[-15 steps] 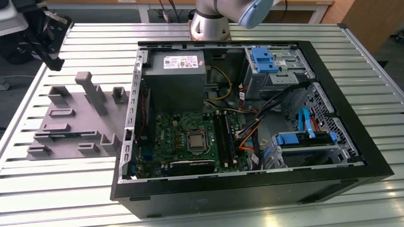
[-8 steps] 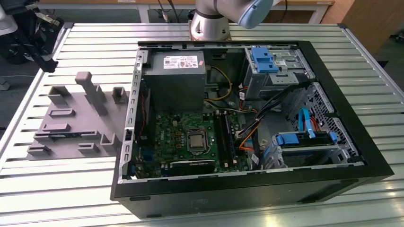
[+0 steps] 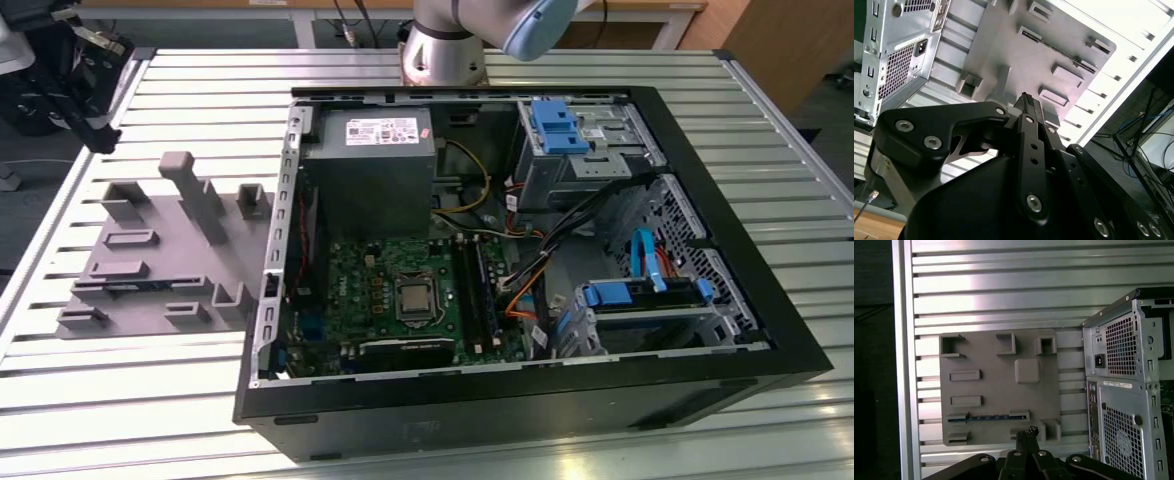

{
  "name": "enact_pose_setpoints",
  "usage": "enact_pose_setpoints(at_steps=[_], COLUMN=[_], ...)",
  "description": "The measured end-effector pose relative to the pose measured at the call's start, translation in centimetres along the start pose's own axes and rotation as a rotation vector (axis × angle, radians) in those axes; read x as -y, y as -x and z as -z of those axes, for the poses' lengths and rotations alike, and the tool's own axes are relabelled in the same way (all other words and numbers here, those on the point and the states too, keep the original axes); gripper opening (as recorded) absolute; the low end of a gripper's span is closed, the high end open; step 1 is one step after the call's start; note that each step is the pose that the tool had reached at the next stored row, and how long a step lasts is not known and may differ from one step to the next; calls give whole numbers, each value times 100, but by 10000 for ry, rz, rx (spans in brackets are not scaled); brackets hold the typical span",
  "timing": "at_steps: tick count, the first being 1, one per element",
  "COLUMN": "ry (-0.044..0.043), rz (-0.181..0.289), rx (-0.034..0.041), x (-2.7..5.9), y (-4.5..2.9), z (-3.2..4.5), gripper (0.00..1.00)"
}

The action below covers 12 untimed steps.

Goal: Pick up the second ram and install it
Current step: 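Reach for the second ram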

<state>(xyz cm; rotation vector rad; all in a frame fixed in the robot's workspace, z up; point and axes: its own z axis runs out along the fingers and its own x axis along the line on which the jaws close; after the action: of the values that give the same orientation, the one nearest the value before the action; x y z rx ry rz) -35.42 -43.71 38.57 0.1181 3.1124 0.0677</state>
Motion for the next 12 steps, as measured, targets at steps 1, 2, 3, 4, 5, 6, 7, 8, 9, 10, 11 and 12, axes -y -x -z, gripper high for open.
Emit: enact_pose_setpoints(at_steps=[1,2,3,4,5,6,7,8,9,10,11,12], ry=[-1,-1,0,0,-1,0,0,1,-1,-2,-2,-1], rz=[1,2,2,1,0,-1,1,1,0,0,0,1], rx=[0,-1,0,-1,0,0,-1,1,-1,-2,-1,-1], x=[4,11,19,29,37,44,49,52,55,56,57,57], y=[-6,-13,-23,-36,-50,-70,-98,-136,-166,-184,-192,-193], z=[0,1,0,0,0,0,0,0,1,2,2,1], gripper=[11,11,11,11,11,11,11,11,11,11,11,11])
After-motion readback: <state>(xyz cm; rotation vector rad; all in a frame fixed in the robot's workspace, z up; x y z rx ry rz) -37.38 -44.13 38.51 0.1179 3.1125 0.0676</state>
